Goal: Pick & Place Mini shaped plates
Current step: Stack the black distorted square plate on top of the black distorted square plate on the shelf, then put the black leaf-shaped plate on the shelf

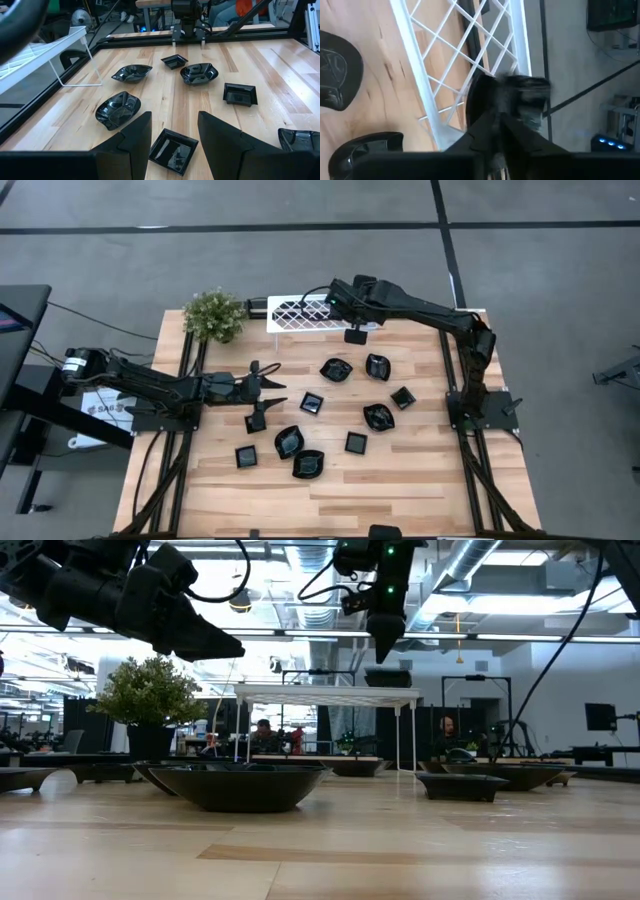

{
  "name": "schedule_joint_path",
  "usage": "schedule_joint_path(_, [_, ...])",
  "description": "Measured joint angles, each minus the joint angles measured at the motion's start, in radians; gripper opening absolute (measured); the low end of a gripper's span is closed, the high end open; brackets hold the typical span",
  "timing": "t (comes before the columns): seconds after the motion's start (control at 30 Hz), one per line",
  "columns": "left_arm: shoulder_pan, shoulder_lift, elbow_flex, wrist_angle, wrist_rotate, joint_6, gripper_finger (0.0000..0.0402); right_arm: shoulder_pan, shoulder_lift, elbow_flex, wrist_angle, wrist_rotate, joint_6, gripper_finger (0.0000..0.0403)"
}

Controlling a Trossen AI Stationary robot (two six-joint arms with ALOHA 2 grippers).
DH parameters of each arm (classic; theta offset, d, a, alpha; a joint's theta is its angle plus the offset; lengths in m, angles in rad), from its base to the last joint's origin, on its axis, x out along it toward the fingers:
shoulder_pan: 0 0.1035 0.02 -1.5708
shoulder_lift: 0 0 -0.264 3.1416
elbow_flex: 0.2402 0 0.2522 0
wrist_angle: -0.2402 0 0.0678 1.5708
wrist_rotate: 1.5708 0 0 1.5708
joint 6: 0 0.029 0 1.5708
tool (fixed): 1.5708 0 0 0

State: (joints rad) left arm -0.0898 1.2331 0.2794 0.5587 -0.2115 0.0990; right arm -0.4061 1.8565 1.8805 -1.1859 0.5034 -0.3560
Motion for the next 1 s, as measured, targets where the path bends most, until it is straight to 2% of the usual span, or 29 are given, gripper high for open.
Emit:
schedule_joint_path(0.2, [0.000, 0.000, 0.000, 0.000, 0.000, 0.000, 0.0163, 0.004, -0.006, 0.008, -0.033, -0.004, -0.002, 0.0112])
schedule_joint_path(0.33, [0.000, 0.000, 0.000, 0.000, 0.000, 0.000, 0.0163, 0.025, -0.021, 0.007, -0.063, 0.019, -0.012, 0.0139])
schedule_joint_path(0.5, [0.000, 0.000, 0.000, -0.017, 0.000, -0.002, 0.0163, 0.068, -0.099, 0.007, -0.099, 0.016, 0.031, 0.0146])
schedule_joint_path(0.67, [0.000, 0.000, 0.000, -0.079, 0.000, -0.020, 0.0163, 0.077, -0.248, -0.002, -0.066, -0.067, 0.227, 0.0131])
schedule_joint_path(0.83, [0.000, 0.000, 0.000, -0.111, 0.000, -0.037, 0.0163, 0.114, -0.422, -0.138, -0.002, -0.086, 0.433, 0.0118])
schedule_joint_path(1.0, [0.000, 0.000, 0.000, -0.110, 0.000, -0.037, 0.0163, 0.220, -0.588, -0.405, 0.095, -0.084, 0.559, 0.0118])
